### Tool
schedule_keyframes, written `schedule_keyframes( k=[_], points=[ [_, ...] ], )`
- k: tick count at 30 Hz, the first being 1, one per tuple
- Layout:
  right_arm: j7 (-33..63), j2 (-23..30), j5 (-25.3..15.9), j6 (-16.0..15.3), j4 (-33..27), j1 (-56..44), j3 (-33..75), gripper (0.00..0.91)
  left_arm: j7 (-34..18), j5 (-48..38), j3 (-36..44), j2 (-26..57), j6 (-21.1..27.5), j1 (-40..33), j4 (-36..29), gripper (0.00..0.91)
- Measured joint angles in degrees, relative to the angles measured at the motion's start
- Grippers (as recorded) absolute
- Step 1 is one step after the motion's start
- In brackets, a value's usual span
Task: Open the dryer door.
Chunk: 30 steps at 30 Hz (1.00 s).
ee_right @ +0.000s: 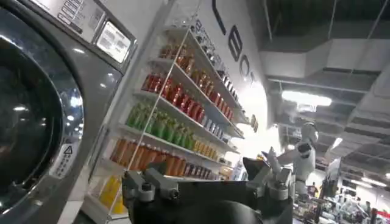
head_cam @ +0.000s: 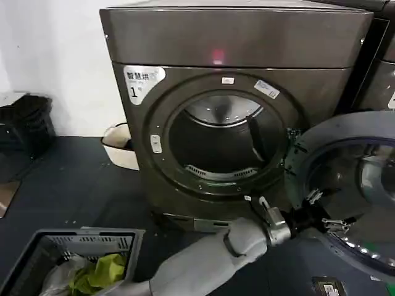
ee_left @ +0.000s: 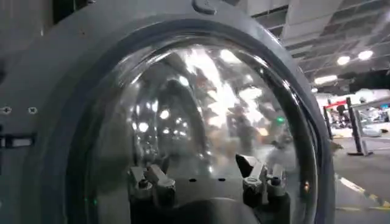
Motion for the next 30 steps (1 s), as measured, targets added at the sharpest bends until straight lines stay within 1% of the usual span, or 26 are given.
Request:
schedule_keyframes(
  k=[7, 24, 30],
  points=[
    [-0.1, 0.0, 0.0, 0.0, 0.4, -0.2, 0.0, 0.907, -1.0, 1.5, -0.3, -0.8, -1.1, -0.3, 1.5, 0.907],
    [-0.4, 0.1, 0.2, 0.0, 0.6, 0.0, -0.7, 0.907, -2.7, 2.4, -1.7, -1.8, -1.6, -1.0, 4.5, 0.907],
    [-0.4, -0.2, 0.2, 0.0, 0.7, 0.1, -0.9, 0.907, -2.9, 2.5, -1.9, -1.8, -3.4, -1.0, 3.8, 0.907]
  ],
)
